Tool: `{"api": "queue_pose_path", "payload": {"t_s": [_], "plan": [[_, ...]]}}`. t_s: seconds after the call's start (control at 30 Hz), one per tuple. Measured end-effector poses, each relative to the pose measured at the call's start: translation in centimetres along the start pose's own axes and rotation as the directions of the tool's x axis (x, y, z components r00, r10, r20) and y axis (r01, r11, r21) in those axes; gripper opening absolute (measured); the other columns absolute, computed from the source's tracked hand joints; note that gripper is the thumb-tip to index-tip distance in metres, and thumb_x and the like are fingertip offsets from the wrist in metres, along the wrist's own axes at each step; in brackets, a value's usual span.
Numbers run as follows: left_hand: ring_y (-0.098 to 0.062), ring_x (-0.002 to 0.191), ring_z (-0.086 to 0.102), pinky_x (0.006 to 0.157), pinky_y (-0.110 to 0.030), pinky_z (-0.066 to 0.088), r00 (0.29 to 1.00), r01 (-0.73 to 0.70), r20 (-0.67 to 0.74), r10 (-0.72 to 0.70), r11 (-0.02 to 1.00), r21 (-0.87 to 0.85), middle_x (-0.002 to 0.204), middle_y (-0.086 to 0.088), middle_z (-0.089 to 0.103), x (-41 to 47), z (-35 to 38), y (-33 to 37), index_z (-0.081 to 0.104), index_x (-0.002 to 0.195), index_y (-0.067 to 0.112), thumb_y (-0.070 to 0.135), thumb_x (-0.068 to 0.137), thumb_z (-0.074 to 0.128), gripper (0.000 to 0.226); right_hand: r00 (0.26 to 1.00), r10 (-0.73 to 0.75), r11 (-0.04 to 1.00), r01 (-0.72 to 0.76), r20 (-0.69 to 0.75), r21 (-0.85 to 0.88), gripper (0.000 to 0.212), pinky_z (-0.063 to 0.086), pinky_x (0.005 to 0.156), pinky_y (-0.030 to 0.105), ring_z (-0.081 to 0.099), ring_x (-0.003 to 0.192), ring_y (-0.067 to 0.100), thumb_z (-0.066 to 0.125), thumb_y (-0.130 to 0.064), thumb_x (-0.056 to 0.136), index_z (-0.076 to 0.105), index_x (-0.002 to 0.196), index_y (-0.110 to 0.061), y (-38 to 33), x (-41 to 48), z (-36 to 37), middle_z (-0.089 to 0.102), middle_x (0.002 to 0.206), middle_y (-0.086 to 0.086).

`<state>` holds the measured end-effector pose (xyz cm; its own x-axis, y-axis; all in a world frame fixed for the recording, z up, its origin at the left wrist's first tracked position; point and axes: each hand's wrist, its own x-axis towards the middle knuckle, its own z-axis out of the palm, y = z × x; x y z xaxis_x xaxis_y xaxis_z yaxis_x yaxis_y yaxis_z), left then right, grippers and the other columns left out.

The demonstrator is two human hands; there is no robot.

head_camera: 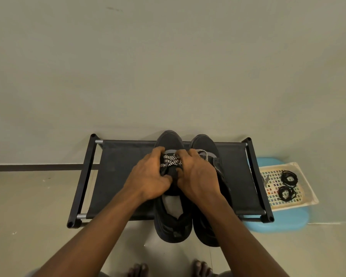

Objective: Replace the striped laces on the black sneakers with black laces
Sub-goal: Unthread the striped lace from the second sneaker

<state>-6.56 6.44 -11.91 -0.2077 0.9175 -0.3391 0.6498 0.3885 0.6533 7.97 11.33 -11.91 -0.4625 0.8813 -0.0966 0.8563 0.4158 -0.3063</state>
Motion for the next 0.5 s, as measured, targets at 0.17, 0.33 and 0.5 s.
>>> {"api": "queue_pose_path", "payload": {"t_s": [0.17, 0.33, 0.5], "plan": [[-0.022, 0.115, 0.064, 0.101, -0.033, 0.051, 0.998, 0.060, -0.004, -0.060, 0.994, -0.093, 0.135, 0.001, 0.065, 0.3, -0.8, -0.5, 0.043, 0.149, 0.033, 0.016, 0.080, 0.072, 0.076, 0.999, 0.051, 0.997, -0.050, -0.011, 0.063, 0.046, 0.051, 0.080, 0.039, 0.060, 0.108, 0.030, 0.062, -0.014, 0.088, 0.051, 0.132, -0.022, 0.4, 0.2, -0.1, 0.055, 0.125, 0.005], [-0.021, 0.110, 0.065, 0.095, -0.034, 0.053, 0.999, 0.039, -0.001, -0.039, 0.997, -0.062, 0.126, 0.005, 0.067, 0.0, -1.0, -0.4, 0.049, 0.142, 0.033, 0.027, 0.079, 0.074, 0.069, 0.986, -0.086, 0.996, 0.079, -0.140, -0.049, 0.041, 0.056, 0.066, 0.036, 0.060, 0.101, 0.024, 0.072, -0.019, 0.083, 0.059, 0.122, -0.022, -0.7, -0.1, 0.7, 0.054, 0.120, 0.001], [-0.021, 0.107, 0.066, 0.092, -0.037, 0.055, 1.000, 0.002, 0.011, -0.002, 0.999, -0.045, 0.120, 0.003, 0.068, -0.2, -1.0, 0.0, 0.050, 0.140, 0.033, 0.046, 0.068, 0.061, 0.075, 0.964, -0.129, 0.986, 0.101, -0.232, -0.131, 0.030, 0.049, 0.047, 0.031, 0.066, 0.075, 0.022, 0.087, -0.019, 0.073, 0.069, 0.098, -0.019, -1.5, 0.2, 1.3, 0.063, 0.093, 0.001]]}}
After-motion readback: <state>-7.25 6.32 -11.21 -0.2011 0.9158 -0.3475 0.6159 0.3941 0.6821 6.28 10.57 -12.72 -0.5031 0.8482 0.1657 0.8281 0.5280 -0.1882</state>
